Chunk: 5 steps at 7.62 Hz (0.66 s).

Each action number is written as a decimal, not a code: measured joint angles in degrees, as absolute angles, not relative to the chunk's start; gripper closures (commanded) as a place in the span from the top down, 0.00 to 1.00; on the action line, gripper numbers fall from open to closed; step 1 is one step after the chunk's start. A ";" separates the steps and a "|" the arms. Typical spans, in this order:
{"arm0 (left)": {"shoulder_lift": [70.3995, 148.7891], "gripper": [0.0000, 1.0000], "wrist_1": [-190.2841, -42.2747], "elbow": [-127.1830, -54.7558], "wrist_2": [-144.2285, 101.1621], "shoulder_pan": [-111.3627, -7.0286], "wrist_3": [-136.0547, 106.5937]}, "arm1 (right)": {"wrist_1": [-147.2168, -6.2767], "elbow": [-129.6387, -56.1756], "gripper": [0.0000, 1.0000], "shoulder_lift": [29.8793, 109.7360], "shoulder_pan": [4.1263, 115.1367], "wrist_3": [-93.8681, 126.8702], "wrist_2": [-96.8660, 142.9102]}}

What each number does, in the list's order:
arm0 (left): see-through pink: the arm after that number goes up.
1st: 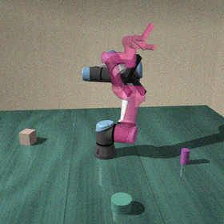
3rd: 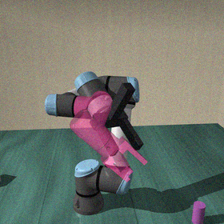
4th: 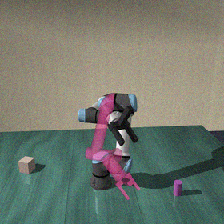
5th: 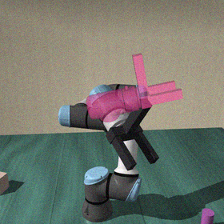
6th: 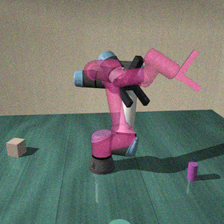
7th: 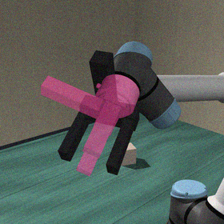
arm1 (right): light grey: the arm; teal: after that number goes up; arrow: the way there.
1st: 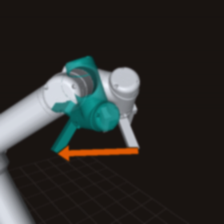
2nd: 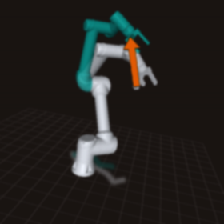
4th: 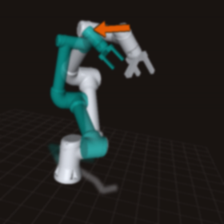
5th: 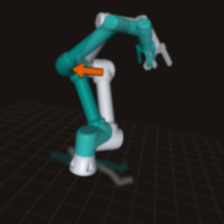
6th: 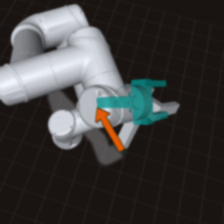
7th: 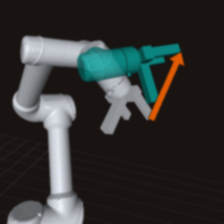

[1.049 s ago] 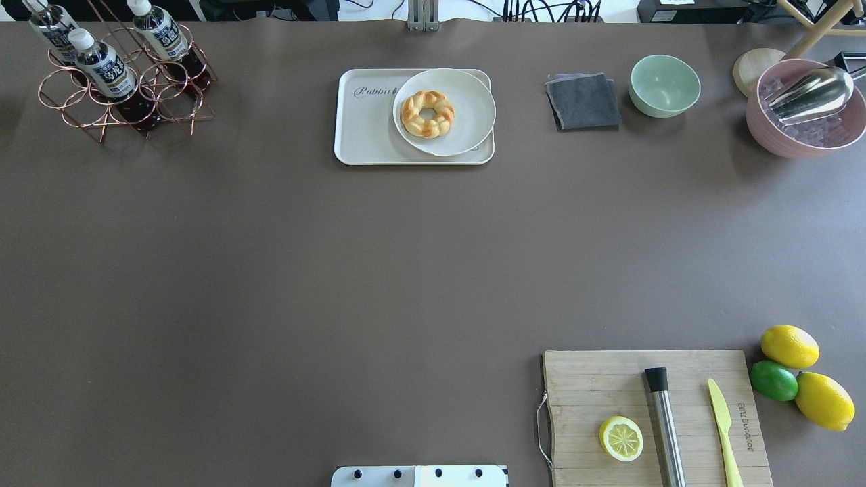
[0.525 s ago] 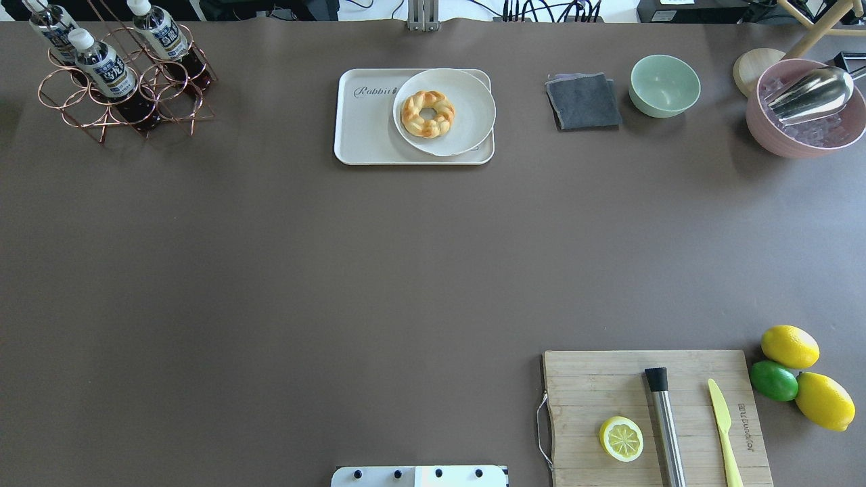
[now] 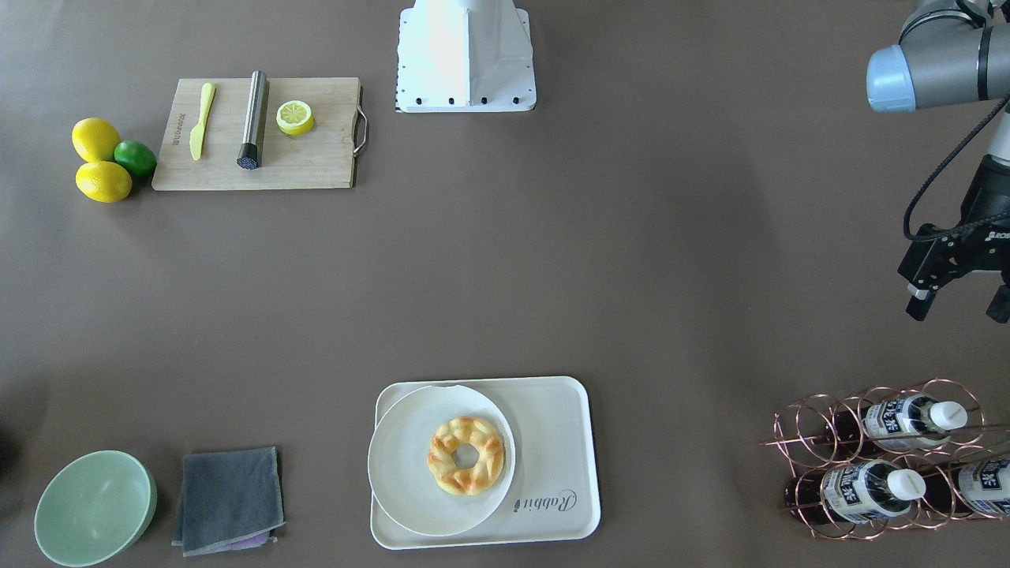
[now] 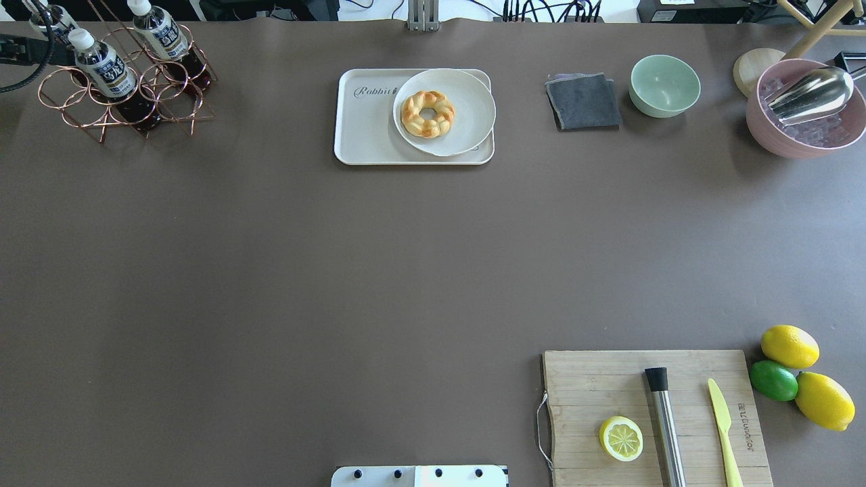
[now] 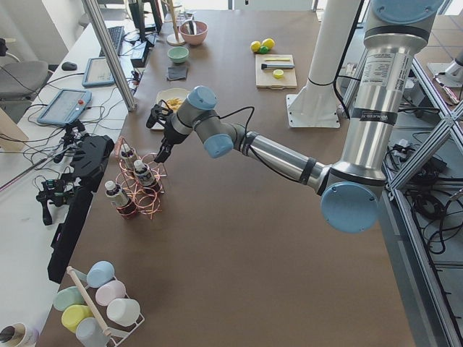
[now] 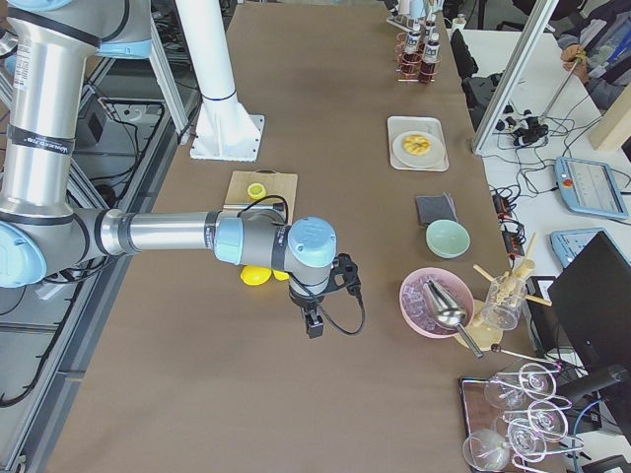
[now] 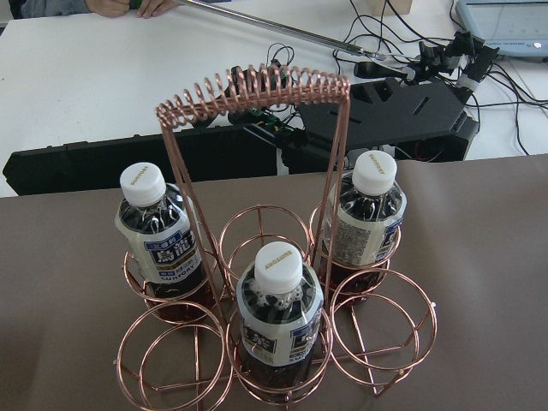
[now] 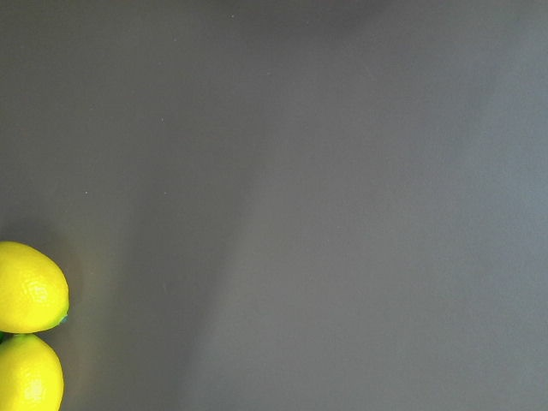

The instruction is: Place tea on tray

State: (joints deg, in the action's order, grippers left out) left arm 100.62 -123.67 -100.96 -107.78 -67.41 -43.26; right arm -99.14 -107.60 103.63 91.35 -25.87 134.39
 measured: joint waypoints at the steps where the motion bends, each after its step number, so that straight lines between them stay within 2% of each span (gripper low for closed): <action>1: 102.76 0.96 -124.03 -98.37 -107.28 -67.04 -43.72 | -98.15 -107.59 1.00 103.80 91.28 -25.87 134.36; 3: 104.98 0.93 -127.37 -93.28 -105.09 -66.78 -44.17 | -97.15 -107.58 1.00 104.01 91.11 -25.88 134.51; 5: 105.22 0.84 -131.47 -89.97 -104.16 -66.04 -45.20 | -96.97 -107.60 1.00 103.99 90.93 -25.88 134.51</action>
State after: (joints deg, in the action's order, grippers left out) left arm 105.22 -131.47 -89.97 -104.16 -66.04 -45.20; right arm -96.97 -107.60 103.99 90.93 -25.88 134.51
